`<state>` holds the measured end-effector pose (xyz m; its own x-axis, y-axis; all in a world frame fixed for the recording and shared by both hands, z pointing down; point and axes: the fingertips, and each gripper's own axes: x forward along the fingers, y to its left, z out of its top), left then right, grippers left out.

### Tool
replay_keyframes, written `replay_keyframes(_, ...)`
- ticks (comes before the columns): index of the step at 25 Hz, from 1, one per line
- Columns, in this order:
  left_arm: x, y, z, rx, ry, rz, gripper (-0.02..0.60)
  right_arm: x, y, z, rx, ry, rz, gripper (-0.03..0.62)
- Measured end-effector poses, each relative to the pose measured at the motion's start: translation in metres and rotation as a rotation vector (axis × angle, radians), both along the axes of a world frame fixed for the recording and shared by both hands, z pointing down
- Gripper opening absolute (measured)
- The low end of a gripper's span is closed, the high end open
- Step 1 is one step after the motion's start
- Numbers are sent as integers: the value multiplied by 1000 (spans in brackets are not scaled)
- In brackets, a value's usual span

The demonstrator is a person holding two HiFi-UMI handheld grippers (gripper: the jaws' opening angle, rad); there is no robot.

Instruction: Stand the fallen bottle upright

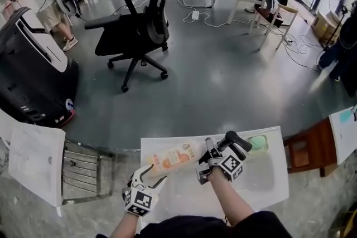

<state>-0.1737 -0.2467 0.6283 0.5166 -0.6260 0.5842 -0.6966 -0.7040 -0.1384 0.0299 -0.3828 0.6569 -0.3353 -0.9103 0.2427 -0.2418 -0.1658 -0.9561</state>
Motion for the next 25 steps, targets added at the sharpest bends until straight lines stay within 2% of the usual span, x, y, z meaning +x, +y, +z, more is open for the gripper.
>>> replay_keyframes(3, -1, -2, 3, -2, 5, -6, 259, 0, 0, 6, -34, -6, -8, 100)
replay_keyframes(16, -2, -2, 3, 1, 18, -6, 259, 2, -1, 9, -39, -27, -15, 97)
replay_keyframes(21, 0, -3, 2, 0, 30, -12, 259, 2, -3, 9, -107, -25, 37, 109)
replay_keyframes(25, 0, -1, 1, 1, 36, -8, 261, 2, -4, 9, -100, 13, 53, 121)
